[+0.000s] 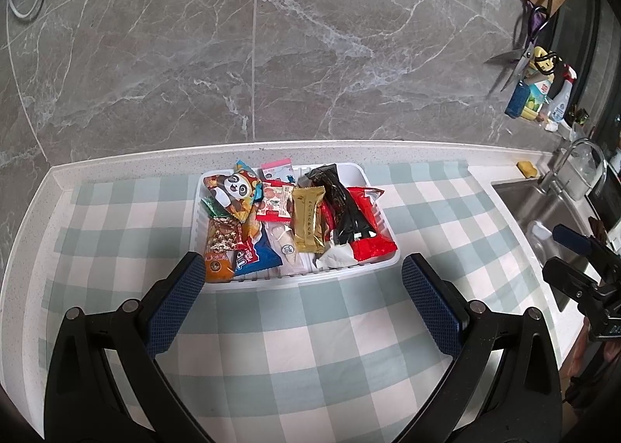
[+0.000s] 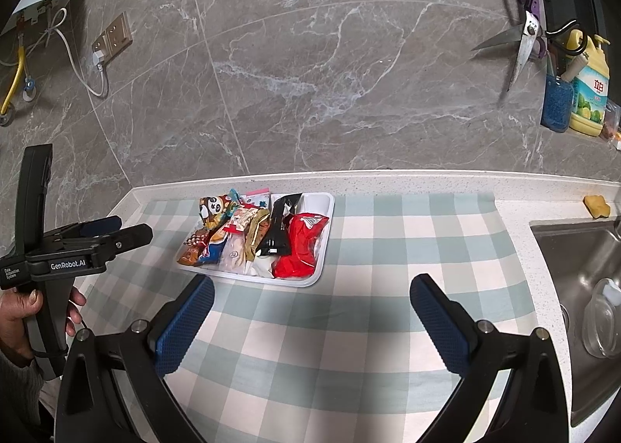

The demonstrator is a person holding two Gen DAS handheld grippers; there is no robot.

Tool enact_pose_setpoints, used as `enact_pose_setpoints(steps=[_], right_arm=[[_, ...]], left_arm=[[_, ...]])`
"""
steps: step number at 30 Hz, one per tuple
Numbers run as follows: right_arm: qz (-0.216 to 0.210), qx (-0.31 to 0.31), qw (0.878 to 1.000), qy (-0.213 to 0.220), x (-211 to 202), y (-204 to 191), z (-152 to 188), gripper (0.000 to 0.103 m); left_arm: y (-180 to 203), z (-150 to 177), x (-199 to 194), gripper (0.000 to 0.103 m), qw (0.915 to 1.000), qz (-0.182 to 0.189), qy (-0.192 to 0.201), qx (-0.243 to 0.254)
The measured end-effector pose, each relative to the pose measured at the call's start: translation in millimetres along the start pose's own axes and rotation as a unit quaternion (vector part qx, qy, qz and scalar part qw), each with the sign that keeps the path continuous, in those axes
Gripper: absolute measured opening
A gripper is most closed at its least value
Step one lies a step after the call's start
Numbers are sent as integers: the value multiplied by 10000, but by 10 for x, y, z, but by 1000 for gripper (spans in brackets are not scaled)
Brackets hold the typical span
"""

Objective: Organize snacks

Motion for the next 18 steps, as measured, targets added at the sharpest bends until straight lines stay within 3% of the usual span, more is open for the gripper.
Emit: enact_pose_setpoints(steps=[5, 12, 15, 16, 18], right_arm=[[-11, -2, 10000, 0, 5, -9, 9, 103], [-48, -7, 10000, -17, 36, -30, 34, 103], [-64, -20, 10000, -27, 41, -44, 54, 103], [-72, -17, 10000, -30, 43, -49, 62, 103], [-93, 7, 10000, -34, 42, -50, 65, 103]], left_arm=[[19, -28, -11, 102, 9999, -37, 80, 108], [84, -110, -67, 102, 9909, -1001, 301, 853], [135, -164, -175, 102, 9761, -1633, 676, 1266], [144, -175, -212, 102, 9674, -1945, 799, 1414], [188, -178, -241, 102, 9598, -2173, 868, 1548]])
Point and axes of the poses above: each gripper's, at about its wrist camera, not at the fingertips, and x roughly the way its jaws point, y to its right, z to its underside, the point moved 9 cm from there along x, roughly the way its jaws point, and after that the axes turned 6 degrees about x, right-handed, at the moved point
